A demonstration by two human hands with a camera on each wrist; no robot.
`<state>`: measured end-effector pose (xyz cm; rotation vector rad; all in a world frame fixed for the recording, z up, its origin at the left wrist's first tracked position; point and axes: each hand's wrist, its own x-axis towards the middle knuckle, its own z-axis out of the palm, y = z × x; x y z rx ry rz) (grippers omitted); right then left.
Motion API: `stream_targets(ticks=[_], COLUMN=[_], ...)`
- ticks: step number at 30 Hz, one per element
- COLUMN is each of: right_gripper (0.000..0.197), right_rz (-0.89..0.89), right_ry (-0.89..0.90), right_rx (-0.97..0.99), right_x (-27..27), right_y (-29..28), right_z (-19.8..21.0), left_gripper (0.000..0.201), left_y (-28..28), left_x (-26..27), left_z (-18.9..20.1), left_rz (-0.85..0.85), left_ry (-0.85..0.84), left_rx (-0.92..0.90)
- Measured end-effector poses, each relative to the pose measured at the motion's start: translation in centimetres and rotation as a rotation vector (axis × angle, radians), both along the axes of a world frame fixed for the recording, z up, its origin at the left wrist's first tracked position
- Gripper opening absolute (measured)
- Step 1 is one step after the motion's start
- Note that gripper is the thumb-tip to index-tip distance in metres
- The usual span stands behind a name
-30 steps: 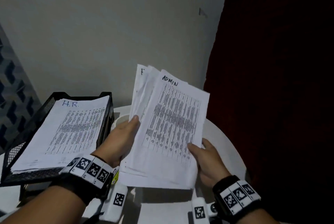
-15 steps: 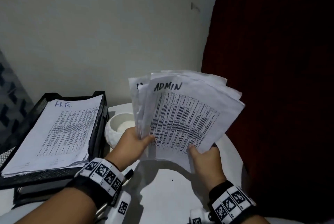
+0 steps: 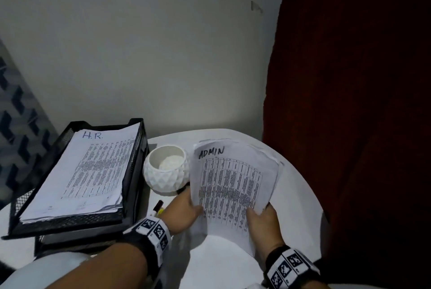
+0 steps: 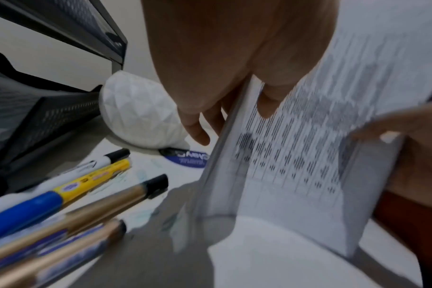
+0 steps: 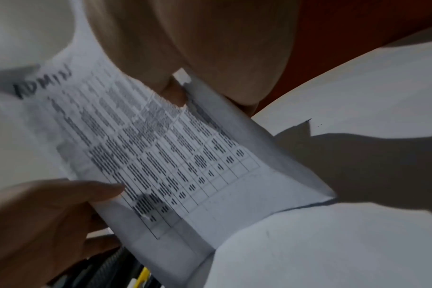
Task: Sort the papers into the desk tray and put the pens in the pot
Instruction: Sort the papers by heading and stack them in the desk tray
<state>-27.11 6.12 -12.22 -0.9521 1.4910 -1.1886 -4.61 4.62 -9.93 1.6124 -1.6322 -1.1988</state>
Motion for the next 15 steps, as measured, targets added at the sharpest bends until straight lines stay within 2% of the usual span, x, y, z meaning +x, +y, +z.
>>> stream_targets(ticks=[3,7,10,12,13,15], right_gripper=[0.022,0.027,0.030,0.029,0.028,0.027], right_rz=[-0.027,-0.056,0.000,0.048,0.056,0.040], right_ry=[0.078,-0.013,-0.186,-0.305,-0.353,-0.438], right_rx=[0.002,-0.052,-0.082,-0.126,-0.142,-0.156], right_x=[0.4,-0.1,-0.5,-0.7,-0.9,-1.6], right_y=[-0.1,-1.4,-1.8,-1.9,-1.9,-2.1], right_z=[0.5,4.0,7.5,9.6,10.4,11.6], left_gripper=[0.025,0.007,0.021,0.022,0.018,0.014], left_y=[0.3,0.1,-0.2,0.1,0.4,1.4], left_x=[-0.9,-2.3,-1.6,-1.4,-0.3,4.5], left_z=[-0.3,3.6,7.5,10.6,12.3,15.8], left_rz=[0.026,0.223,0.232,0.256,0.317,0.467], left_ry=[-0.130,0.018,-0.020,-0.073,-0.118,-0.037], left_rx=[-0.044,-0.200,-0.378,-0.478,-0.467,-0.505])
